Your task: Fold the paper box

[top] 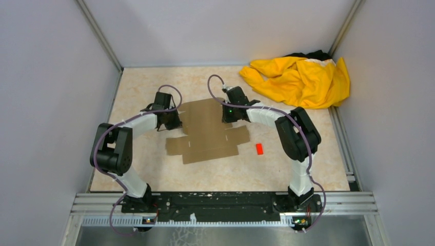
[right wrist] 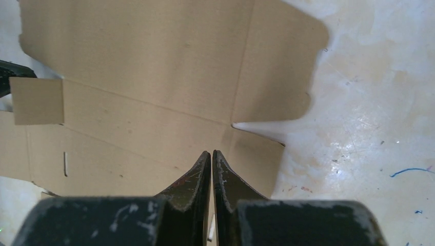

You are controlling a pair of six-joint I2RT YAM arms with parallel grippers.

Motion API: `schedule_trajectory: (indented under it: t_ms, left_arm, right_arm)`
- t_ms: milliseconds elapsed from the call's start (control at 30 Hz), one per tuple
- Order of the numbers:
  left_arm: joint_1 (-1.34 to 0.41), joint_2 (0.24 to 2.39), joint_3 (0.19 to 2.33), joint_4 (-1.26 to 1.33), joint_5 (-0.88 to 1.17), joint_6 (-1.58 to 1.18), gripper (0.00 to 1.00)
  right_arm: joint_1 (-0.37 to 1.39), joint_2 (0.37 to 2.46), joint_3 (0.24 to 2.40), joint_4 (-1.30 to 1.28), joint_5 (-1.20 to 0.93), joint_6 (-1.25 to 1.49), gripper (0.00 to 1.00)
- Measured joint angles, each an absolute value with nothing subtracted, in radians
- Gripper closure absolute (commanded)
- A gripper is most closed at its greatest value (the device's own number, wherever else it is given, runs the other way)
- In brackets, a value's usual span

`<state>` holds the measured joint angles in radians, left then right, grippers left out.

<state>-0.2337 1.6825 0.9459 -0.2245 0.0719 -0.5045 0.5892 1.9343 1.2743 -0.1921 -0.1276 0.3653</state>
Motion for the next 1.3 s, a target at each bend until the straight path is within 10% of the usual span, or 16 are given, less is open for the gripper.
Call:
schedule_trajectory:
  t_ms: [1300]
  left_arm:
    - [-0.263, 1.682, 0.946, -0.217, 0.180, -0.545, 0.91]
  right_arm:
    - [0.679, 2.060, 1.437, -0.340, 0.030, 0.383, 0.97]
